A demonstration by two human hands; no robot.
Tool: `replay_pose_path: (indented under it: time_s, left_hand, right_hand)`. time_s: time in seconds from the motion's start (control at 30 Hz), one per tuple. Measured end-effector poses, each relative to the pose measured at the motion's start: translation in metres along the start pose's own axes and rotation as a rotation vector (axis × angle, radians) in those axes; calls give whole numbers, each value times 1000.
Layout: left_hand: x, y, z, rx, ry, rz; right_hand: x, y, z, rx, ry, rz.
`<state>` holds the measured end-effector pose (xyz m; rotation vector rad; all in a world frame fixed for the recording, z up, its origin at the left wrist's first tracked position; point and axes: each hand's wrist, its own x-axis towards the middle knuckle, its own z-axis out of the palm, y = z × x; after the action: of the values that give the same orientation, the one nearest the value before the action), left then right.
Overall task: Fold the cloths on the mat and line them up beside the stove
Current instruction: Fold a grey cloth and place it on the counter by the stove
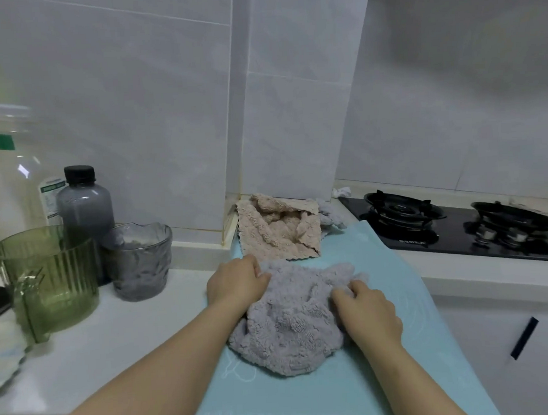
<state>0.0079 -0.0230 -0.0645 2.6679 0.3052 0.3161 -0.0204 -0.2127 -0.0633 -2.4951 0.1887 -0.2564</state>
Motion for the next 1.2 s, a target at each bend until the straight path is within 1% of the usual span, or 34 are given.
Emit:
replay_pose_path:
  time_s: [0.07, 0.1, 0.13, 0.2, 0.23, 0.3, 0.37, 0.43, 0.47, 0.5, 0.53, 0.6, 0.63, 0.7, 0.8, 0.83, 0.87, 0.93, 0.97, 1.0, 1.13, 1.2]
  left_hand:
    - [0, -2, -1, -59, 44, 38]
    - [-2, -1, 0, -70, 57, 59]
    - [-2, -1, 0, -87, 68, 78]
    - [-3, 1, -1, -180, 108, 84]
    - [-3, 1, -3, -241, 145, 82]
    - [-1, 2, -14, -307, 272, 95]
    - [6, 6, -26, -334, 399, 114]
    - [14, 12, -37, -286, 439, 120]
    - [18, 16, -40, -221, 418, 117]
    - [20, 19, -41, -125, 372, 115]
    - [21, 23, -38, -9, 304, 115]
    - [22, 27, -29, 223, 173, 116]
    - [22, 27, -26, 298, 120, 116]
    - [21, 24, -23, 364, 56, 127]
    - [23, 18, -26, 378, 34, 254]
    - [24, 16, -27, 343, -6, 304]
    - [24, 16, -29, 280, -79, 337]
    - [20, 15, -33, 163, -285, 341]
    - [18, 14, -35, 145, -366, 338]
    - [16, 13, -37, 151, -413, 343]
    - [15, 8, -38, 155, -428, 331]
    - [15, 7, -37, 144, -422, 329]
  right_hand:
    - [16, -7, -4, 108, -68, 132]
    - [22, -11, -5, 91, -89, 155]
    - [29, -14, -3, 20, -108, 148]
    - [37, -18, 3, -88, -113, 70]
    - [42, -20, 6, -49, -113, 17]
    - [52, -25, 6, 193, -90, -52]
    - [64, -28, -2, 393, 42, -105]
    - [74, -27, -10, 557, 135, -134]
    - [79, -26, -10, 601, 141, -130]
    - [83, -22, -6, 590, 124, -125]
    - [87, -15, 0, 498, 83, -120]
    - [91, -4, 11, 169, -32, -121]
    - [93, -1, 14, 31, -70, -127]
    - [92, -3, 12, -108, -77, -129]
    - [92, -4, 4, -214, -102, -114]
    - [91, -3, 2, -189, -135, -77]
    - [91, -1, 1, -124, -156, -48]
    - [88, 0, -3, -32, -162, -29]
    - [85, 1, -7, 1, -160, -20]
    - [84, 2, -10, 39, -150, -9]
    - [71, 4, -19, 216, -187, -29]
    - [68, 5, -18, 251, -173, -42]
